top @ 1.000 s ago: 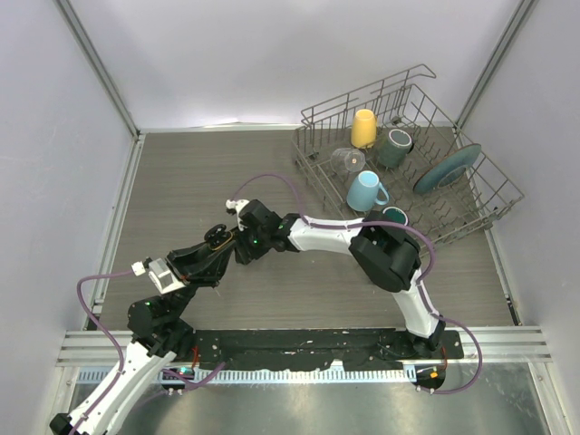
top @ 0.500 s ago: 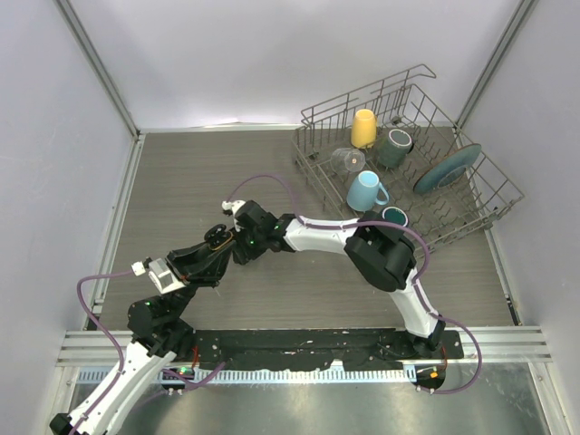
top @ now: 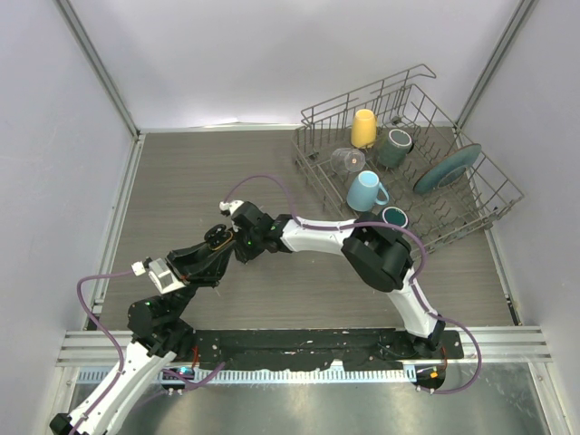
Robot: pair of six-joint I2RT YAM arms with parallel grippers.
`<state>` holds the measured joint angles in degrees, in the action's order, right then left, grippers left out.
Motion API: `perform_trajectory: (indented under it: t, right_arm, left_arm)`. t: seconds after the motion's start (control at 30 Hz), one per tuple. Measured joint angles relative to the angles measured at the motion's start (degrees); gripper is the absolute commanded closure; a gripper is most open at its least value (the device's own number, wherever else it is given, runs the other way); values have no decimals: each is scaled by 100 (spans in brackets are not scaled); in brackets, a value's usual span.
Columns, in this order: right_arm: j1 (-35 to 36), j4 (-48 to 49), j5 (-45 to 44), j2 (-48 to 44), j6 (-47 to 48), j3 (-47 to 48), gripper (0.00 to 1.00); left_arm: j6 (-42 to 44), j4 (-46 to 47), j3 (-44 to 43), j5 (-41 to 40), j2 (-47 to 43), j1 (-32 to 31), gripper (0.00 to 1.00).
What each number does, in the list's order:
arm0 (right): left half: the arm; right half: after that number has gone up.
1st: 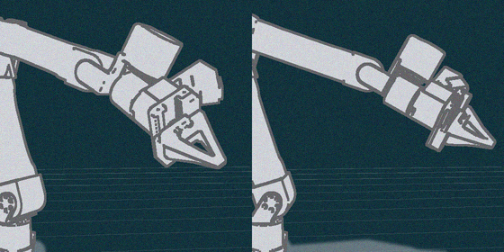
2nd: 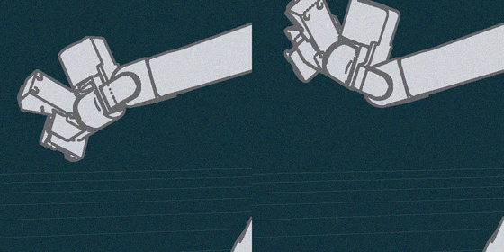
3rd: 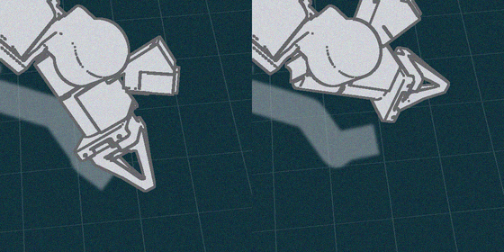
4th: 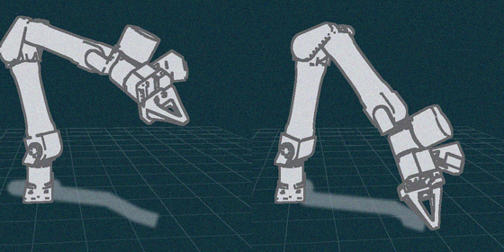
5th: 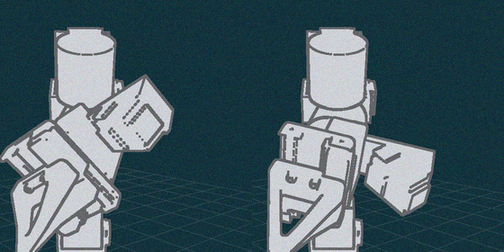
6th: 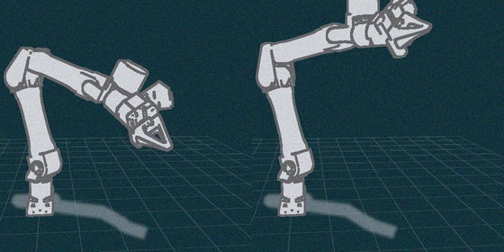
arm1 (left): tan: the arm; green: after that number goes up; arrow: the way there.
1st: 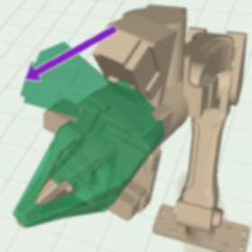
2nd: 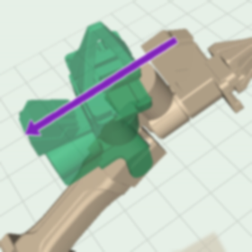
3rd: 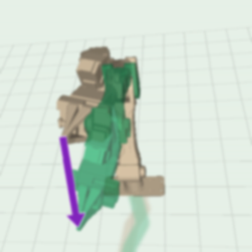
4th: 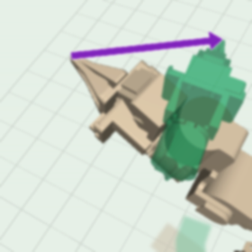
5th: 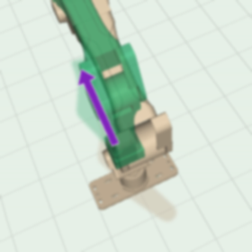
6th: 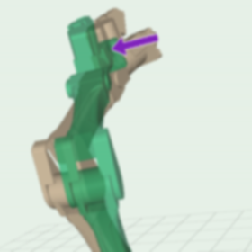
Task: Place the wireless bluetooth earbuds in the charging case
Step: Pick up the earbud from the center of the board.
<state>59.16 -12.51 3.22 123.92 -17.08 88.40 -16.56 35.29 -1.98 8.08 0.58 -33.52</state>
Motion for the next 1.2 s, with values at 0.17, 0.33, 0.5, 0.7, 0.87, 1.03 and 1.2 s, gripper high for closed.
perform_trajectory:
  t: [0.17,0.33,0.5,0.7,0.87,1.03,1.2]
  right_arm:
    - [0,-2,-66,22,-63,11,74]
    - [4,42,-179,0,-243,-48,79]
    - [26,140,-673,-422,-693,-667,79]
    - [37,-11,-1526,-1051,-1473,-1491,72]
    - [37,-144,-2004,-1370,-2013,-1899,52]
    - [48,-184,-2168,-1394,-2238,-1932,48]
    - [52,-184,-2181,-1394,-2234,-1930,50]
  left_arm:
    - [0,-2,0,0,0,0,100]
    - [0,-2,0,0,0,0,100]
    - [0,-4,0,0,0,0,100]
    - [-7,-7,0,0,0,0,100]
    - [-39,-7,0,-2,0,0,100]
    - [-87,-11,0,-2,0,0,100]
    - [-101,-24,0,-7,0,0,100]
